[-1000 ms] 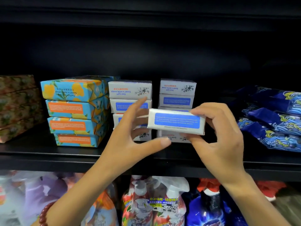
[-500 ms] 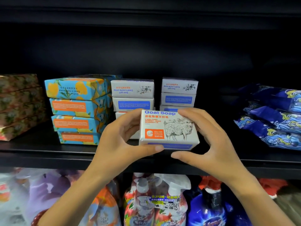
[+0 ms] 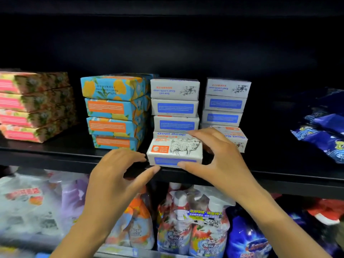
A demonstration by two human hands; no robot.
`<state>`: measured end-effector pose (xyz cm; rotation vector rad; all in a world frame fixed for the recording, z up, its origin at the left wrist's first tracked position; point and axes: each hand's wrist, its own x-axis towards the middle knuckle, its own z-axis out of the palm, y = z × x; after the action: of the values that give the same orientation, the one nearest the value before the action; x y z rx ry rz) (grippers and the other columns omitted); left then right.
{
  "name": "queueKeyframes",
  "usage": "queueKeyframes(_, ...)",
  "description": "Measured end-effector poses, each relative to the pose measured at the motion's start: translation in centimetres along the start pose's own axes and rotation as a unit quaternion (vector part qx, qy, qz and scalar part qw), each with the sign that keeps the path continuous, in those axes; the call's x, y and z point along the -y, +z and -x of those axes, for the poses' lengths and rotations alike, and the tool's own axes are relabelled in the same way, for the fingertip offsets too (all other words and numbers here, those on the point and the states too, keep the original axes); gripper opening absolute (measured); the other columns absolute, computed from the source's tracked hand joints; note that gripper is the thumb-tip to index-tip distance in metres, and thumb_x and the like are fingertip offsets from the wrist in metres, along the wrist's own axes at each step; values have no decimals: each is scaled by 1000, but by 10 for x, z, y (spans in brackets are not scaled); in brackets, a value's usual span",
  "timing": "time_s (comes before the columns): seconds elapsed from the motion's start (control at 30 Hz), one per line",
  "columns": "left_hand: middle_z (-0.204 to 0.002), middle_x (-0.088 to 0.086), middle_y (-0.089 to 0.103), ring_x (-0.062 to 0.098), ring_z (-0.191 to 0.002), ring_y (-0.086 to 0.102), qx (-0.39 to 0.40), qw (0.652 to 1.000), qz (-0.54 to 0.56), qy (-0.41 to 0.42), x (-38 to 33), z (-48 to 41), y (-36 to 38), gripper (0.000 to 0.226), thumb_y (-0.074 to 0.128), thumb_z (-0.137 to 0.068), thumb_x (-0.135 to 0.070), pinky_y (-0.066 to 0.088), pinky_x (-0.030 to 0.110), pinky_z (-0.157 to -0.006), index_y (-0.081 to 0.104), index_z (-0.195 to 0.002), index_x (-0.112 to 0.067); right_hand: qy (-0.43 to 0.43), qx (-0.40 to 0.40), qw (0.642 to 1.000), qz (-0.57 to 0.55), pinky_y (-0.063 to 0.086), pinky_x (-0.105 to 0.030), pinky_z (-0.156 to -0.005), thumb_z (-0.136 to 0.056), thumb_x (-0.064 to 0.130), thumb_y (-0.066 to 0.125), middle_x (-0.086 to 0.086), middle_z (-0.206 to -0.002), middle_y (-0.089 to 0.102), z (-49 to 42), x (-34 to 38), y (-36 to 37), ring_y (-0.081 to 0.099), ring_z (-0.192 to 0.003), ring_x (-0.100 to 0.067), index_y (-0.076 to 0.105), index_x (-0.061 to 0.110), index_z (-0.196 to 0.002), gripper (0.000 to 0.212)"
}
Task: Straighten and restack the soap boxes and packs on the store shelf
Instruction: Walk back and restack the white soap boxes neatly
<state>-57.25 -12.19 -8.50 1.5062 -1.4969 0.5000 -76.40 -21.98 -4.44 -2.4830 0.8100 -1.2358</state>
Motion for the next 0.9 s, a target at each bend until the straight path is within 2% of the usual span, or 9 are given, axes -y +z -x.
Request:
queueKeyframes(0.07,-86,-5,69,17,-83,63,-6,1000,-10,3,2,2,-3,43,61,-76,-54,52,38,-70,71,-83,-13,-8,6,1000,15,33,-3,-89,-68,40,77,15,-112,45,-3,1,6,40,-102,7,59,18,-122,61)
queueKeyframes(0.17,-84,-4,69,17,-82,63,-12,1000,-12,-4,0,3,-4,43,65,-74,-53,53,38,-67,72,-82,-11,-19,2,998,54,43,-24,-93,-71,39,76,10,-111,48,-3,2,10,45,-108,-4,66,16,-114,50)
queueKeyframes(0.27,-82,-4,68,17,-82,63,-15,1000,1,-20,-2,3,-5,38,72,-70,-47,55,38,-61,72,-80,-10,-55,-35,987,145,49,-35,-79,-67,38,80,1,-104,61,0,4,11,51,-103,-18,71,13,-105,46)
queueKeyframes(0.33,-81,-4,68,17,-82,63,-17,1000,4,-26,-3,3,-5,36,72,-68,-45,55,39,-61,72,-79,-11,-66,-53,981,173,49,-33,-71,-65,35,82,-2,-96,64,1,6,12,54,-96,-20,72,10,-99,44)
queueKeyframes(0.47,-81,-3,69,18,-81,64,-16,999,6,-32,-3,3,-5,37,73,-66,-45,54,40,-68,72,-79,-11,-63,-50,979,189,48,-32,-65,-65,33,82,-4,-90,63,-4,12,15,58,-89,-24,70,7,-97,42)
queueKeyframes(0.57,-82,-5,69,16,-82,63,-10,999,10,-35,-2,3,-5,37,73,-66,-46,54,40,-68,72,-80,-11,-54,-30,974,218,46,-33,-70,-73,37,76,-4,-98,61,-11,12,19,54,-97,-22,68,8,-102,42)
queueKeyframes(0.67,-82,-5,69,16,-83,63,-10,999,15,-40,-3,3,-5,37,72,-67,-46,54,40,-67,72,-80,-11,-38,-5,972,234,40,-27,-78,-82,43,65,2,-111,56,-19,7,20,45,-107,-15,62,14,-116,45)
queueKeyframes(0.8,-84,-5,69,15,-83,62,-1,1000,-16,-17,-6,1,-4,44,66,-72,-55,46,28,-76,72,-79,-13,-30,18,962,270,41,-27,-77,-86,47,58,5,-115,52,-31,3,22,41,-108,-14,59,18,-119,45)
queueKeyframes(0.9,-87,-5,69,15,-83,62,5,1000,-12,14,-14,-3,1,42,62,-74,-53,45,28,-76,72,-81,-13,-54,14,961,270,39,-26,-78,-87,47,56,4,-115,53,-32,-2,22,42,-108,-14,59,17,-119,44)
